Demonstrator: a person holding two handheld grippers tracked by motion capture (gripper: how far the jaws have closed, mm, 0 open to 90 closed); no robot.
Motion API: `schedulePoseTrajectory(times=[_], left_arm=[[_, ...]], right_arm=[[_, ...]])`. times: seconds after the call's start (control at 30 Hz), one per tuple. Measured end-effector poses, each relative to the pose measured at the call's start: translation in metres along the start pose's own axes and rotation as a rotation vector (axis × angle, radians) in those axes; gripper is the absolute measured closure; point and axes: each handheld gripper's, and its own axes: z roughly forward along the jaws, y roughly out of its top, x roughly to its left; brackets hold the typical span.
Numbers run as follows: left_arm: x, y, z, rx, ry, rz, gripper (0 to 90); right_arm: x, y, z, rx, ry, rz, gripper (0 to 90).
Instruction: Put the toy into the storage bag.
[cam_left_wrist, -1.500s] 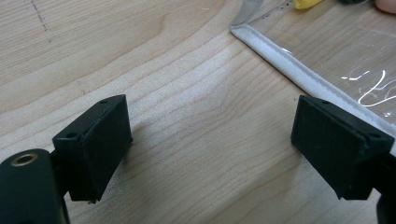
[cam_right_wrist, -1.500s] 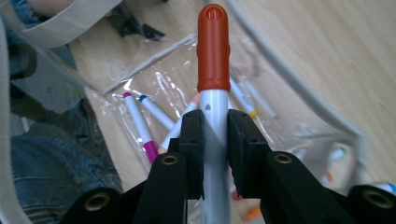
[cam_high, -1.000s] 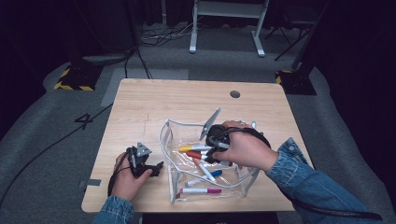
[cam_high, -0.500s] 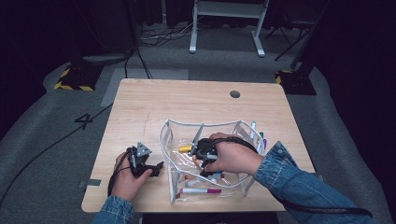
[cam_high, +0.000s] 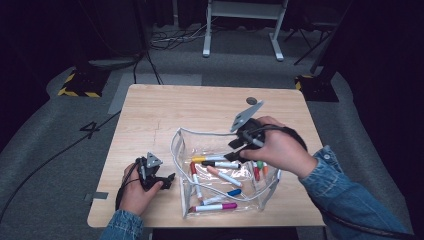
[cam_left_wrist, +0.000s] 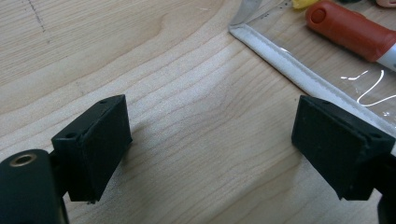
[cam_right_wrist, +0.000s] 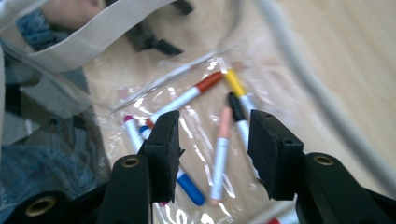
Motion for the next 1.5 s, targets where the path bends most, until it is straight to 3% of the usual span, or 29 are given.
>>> schedulePoseTrajectory(times=[0.1,0.37,0.6,0.73,0.97,1.27,1.33,1.5], left_arm=[[0.000,0.000,0.000,0.000,0.000,0.000,12.1],[0.000,0.000,0.000,0.000,0.000,0.000,12.1],[0.000,0.000,0.000,0.000,-0.001,0.000,12.1],[0.000,0.000,0.000,0.000,0.000,0.000,12.1],[0.000,0.000,0.000,0.000,0.000,0.000,12.1],[0.000,0.000,0.000,0.000,-0.002,-0.001,12.1],[0.000,0.000,0.000,0.000,0.001,0.002,12.1],[0.000,0.000,0.000,-0.002,0.003,0.001,12.1]], right_arm=[[-0.017,-0.013,-0.020,-0.046,-0.042,0.053,54.0],[-0.060,-0.056,-0.057,-0.099,-0.146,0.210,56.2],[-0.097,-0.101,-0.065,-0.086,-0.234,0.349,56.4],[-0.114,-0.126,-0.055,-0.076,-0.261,0.433,55.0],[-0.132,-0.163,-0.019,-0.022,-0.272,0.507,53.1],[-0.134,-0.197,0.031,0.053,-0.239,0.562,51.9],[-0.134,-0.203,0.041,0.065,-0.233,0.554,51.0],[-0.128,-0.214,0.061,0.113,-0.208,0.586,48.9]])
